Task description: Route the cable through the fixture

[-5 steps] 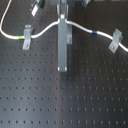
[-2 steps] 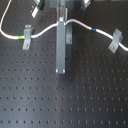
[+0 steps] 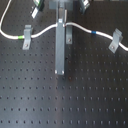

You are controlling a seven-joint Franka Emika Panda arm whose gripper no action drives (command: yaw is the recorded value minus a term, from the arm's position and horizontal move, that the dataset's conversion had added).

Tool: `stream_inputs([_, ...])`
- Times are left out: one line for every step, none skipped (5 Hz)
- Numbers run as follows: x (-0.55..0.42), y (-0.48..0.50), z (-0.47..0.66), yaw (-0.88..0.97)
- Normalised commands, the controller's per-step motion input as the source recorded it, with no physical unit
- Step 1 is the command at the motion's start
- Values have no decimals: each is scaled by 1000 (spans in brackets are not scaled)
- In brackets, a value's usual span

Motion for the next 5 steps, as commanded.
stream_inputs([-15,13,684,-91])
stream_inputs([-96,-41,753,-180])
stream_inputs([-129,-71,755,-180])
stream_inputs([-140,-93,756,-194])
stream_inputs([-59,-96,754,-49])
